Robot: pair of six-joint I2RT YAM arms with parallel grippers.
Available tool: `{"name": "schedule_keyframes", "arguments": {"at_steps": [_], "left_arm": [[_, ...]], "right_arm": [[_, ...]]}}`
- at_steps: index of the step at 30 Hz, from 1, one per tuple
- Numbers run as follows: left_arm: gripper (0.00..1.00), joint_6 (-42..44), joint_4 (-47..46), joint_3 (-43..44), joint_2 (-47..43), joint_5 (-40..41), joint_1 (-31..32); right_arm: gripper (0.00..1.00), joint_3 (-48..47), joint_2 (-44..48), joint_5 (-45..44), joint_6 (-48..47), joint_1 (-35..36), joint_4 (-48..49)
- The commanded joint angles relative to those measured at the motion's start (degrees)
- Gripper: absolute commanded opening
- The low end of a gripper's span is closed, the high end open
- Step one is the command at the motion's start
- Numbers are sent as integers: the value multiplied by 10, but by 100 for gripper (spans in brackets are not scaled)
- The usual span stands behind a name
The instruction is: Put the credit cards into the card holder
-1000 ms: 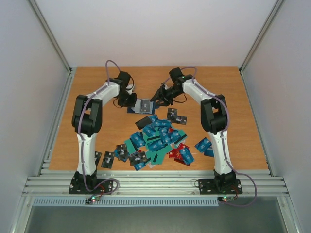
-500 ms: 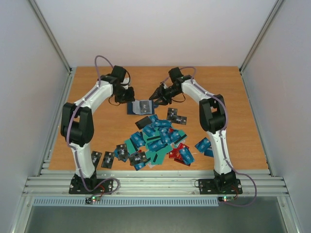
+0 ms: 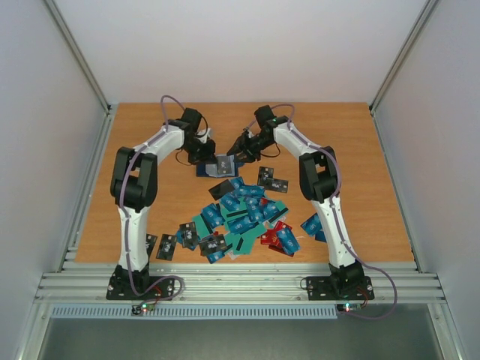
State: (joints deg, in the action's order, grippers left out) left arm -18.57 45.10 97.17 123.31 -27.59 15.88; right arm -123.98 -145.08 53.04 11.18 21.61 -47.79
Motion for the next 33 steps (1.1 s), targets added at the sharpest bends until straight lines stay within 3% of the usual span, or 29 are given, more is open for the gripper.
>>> {"name": "schedule_keyframes", "arguments": {"at_steps": [1, 20, 33], "left_arm": [[0, 12, 5, 34, 32, -20, 3], [0, 36, 23, 53, 81, 3, 3], [0, 42, 17, 41, 102, 15, 3]], "right_arm": [[41, -28, -17, -10, -11, 5, -22], [41, -97, -68, -18, -16, 20, -57], [40, -101, -53, -47, -59, 20, -105]]}}
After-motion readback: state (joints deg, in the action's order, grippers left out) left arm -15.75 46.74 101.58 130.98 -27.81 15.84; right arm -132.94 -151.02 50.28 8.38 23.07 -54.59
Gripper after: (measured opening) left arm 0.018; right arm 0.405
